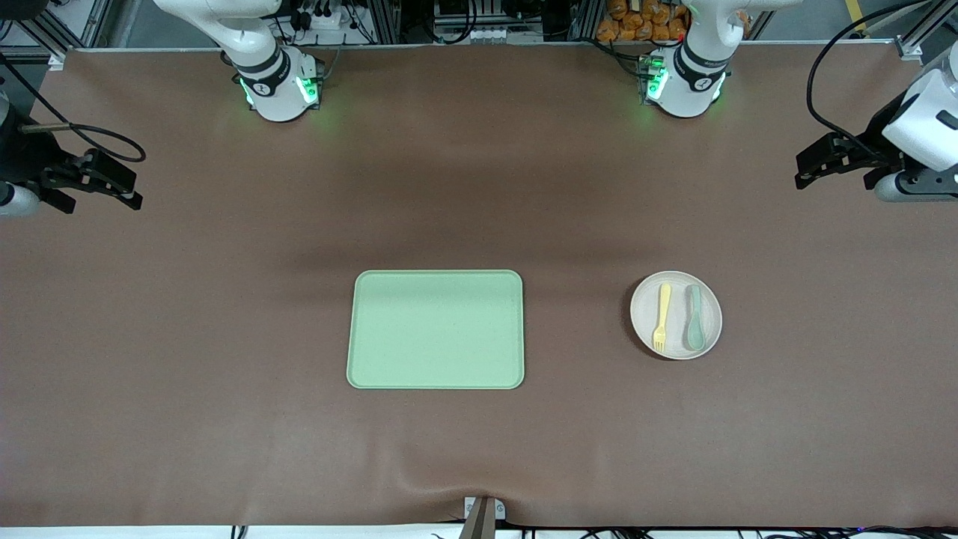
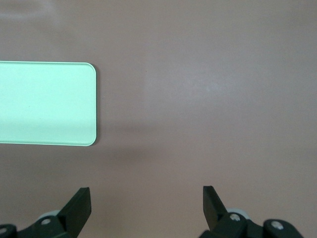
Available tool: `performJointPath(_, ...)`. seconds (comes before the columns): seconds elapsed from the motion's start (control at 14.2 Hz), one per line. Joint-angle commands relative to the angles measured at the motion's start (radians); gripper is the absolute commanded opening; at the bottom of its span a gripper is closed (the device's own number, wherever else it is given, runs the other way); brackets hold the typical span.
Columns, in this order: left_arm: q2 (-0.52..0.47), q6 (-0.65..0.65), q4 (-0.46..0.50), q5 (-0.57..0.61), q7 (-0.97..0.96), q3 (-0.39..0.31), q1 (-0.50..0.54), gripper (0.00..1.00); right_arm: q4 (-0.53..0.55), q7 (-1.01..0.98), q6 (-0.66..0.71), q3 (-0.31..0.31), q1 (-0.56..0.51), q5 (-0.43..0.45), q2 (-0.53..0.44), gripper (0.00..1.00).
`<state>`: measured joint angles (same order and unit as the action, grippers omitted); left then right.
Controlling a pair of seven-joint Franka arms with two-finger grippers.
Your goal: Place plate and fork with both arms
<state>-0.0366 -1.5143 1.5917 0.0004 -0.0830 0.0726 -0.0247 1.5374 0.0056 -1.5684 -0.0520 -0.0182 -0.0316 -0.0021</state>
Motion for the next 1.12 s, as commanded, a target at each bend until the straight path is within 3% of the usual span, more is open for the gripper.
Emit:
performJointPath(0.0,-0.016,0.013,-0.002,0.013,-0.006,-0.008,-0.015,1.0,0.0,-0.013,0.008,-0.002,-0.006,-0.001,-0.009,1.0)
performJointPath(0.21,-0.011,0.011,-0.007,0.016,-0.006,-0.007,-0.001,1.0,0.001,-0.013,0.008,-0.002,-0.006,-0.001,-0.009,1.0)
performJointPath(0.49,0.115,-0.073,0.013,0.012,0.011,-0.011,0.072,1.0,0.001,-0.013,0.01,-0.002,-0.006,-0.001,-0.009,1.0)
performJointPath(1.05,0.216,-0.588,0.356,-0.016,0.012,-0.008,0.137,1.0,0.001,-0.015,0.01,-0.002,-0.009,-0.001,-0.009,1.0)
